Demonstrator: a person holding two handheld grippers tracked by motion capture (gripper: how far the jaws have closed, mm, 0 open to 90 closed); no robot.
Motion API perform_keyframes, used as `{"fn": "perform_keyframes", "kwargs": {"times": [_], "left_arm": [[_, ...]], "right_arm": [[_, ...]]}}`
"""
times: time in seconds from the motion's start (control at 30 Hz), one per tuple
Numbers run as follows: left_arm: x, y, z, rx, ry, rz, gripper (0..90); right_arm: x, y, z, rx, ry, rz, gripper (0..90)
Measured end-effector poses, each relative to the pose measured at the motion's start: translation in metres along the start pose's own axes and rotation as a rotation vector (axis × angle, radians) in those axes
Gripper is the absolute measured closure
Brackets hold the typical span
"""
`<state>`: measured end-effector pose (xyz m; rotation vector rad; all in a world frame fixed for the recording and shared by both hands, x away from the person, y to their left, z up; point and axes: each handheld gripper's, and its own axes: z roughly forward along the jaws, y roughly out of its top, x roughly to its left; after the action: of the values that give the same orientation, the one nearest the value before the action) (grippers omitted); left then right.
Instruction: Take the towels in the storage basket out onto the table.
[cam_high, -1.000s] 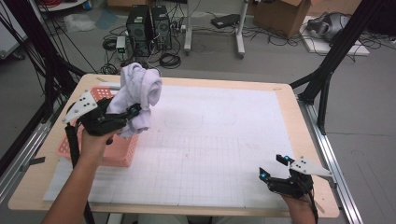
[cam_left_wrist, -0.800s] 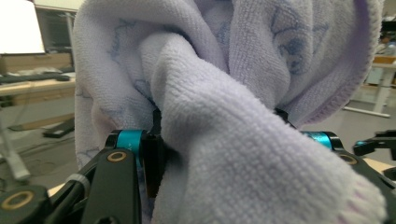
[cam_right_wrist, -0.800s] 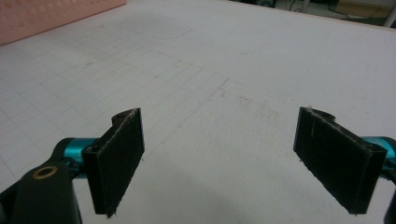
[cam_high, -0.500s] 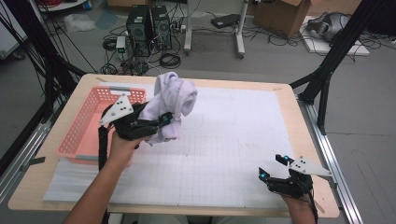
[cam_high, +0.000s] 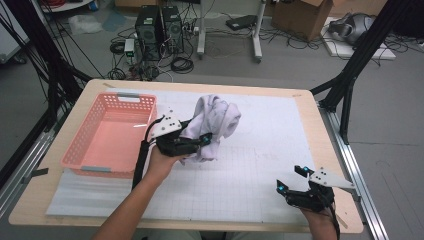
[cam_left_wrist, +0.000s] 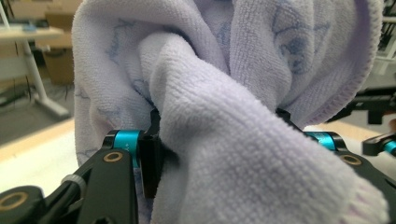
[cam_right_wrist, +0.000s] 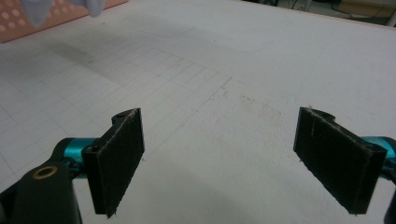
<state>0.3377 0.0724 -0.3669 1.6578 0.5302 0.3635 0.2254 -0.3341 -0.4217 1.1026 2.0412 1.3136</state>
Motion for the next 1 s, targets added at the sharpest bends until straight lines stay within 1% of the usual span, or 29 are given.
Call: {"fn": "perform_keyframes", "kwargs": {"times": [0.03,0.07,0.13,0.17,0.27,0.33,0.43,0.47,0.5,0.53,0.57,0.6,0.63,0.67,0.7,0.73,0.77,0.8,0.87,0.9,0.93,0.97,1.0], "left_arm": [[0.0,0.0,0.0,0.0,0.0,0.0,45.4],[-0.001,-0.007,0.01,0.032,-0.001,-0.004,45.3],[-0.001,-0.013,0.019,0.06,-0.009,-0.019,45.0],[-0.001,-0.017,0.024,0.073,-0.02,-0.028,45.0],[-0.005,-0.026,0.039,0.127,-0.039,-0.027,44.3],[-0.008,-0.032,0.048,0.153,-0.047,-0.037,43.6],[-0.011,-0.04,0.06,0.192,-0.03,-0.054,42.3],[-0.011,-0.042,0.064,0.207,-0.022,-0.067,41.8],[-0.01,-0.045,0.067,0.216,-0.019,-0.091,40.7],[-0.01,-0.045,0.067,0.216,-0.019,-0.091,39.5],[-0.009,-0.05,0.073,0.215,-0.02,-0.143,38.8],[-0.008,-0.051,0.074,0.211,-0.023,-0.16,38.8],[-0.008,-0.05,0.074,0.208,-0.021,-0.164,38.1],[-0.008,-0.049,0.073,0.206,-0.006,-0.163,33.6],[-0.008,-0.049,0.073,0.206,-0.006,-0.163,28.8],[-0.009,-0.043,0.066,0.188,-0.003,-0.155,27.6],[-0.009,-0.043,0.066,0.188,-0.003,-0.155,27.1],[-0.01,-0.034,0.054,0.172,0.011,-0.122,25.8],[-0.01,-0.028,0.041,0.15,0.034,-0.093,23.0],[-0.011,-0.026,0.033,0.127,0.06,-0.08,22.3],[-0.011,-0.027,0.024,0.106,0.075,-0.076,22.3],[-0.01,-0.028,0.017,0.099,0.073,-0.088,21.7],[-0.01,-0.028,0.017,0.099,0.073,-0.088,20.9]], "right_arm": [[0.0,0.0,0.0,0.003,0.002,0.003,15.0],[0.0,0.0,0.0,0.002,0.003,0.002,14.9],[0.0,0.0,0.0,0.0,0.001,-0.001,14.9],[-0.001,0.0,0.0,0.001,0.001,0.0,14.9],[-0.001,0.0,0.001,0.004,-0.001,0.005,15.0],[-0.002,-0.001,0.001,0.005,0.001,0.007,14.9],[-0.002,-0.001,0.001,0.006,0.0,0.004,14.9],[-0.001,-0.001,0.001,0.006,0.002,0.007,14.9],[-0.002,-0.001,0.001,0.007,0.002,0.007,14.9],[-0.002,-0.001,0.002,0.006,0.001,0.004,14.9],[-0.002,-0.001,0.002,0.005,0.001,0.005,14.9],[-0.002,-0.001,0.002,0.005,0.002,0.004,14.9],[-0.002,-0.001,0.002,0.006,0.002,0.006,14.9],[-0.002,-0.001,0.002,0.007,0.001,0.005,14.9],[-0.002,-0.001,0.002,0.008,0.001,0.006,14.9],[-0.002,-0.001,0.001,0.006,0.0,0.008,14.9],[-0.003,-0.001,0.001,0.007,0.0,0.01,14.9],[-0.003,-0.001,0.001,0.007,-0.003,0.011,14.9],[-0.003,-0.002,0.001,0.008,-0.003,0.012,14.9],[-0.003,-0.001,0.001,0.008,-0.003,0.01,14.9],[-0.003,-0.001,0.001,0.01,-0.003,0.011,14.9],[-0.002,-0.001,0.002,0.009,-0.002,0.011,14.9],[-0.002,-0.001,0.002,0.01,-0.002,0.009,14.9]]}}
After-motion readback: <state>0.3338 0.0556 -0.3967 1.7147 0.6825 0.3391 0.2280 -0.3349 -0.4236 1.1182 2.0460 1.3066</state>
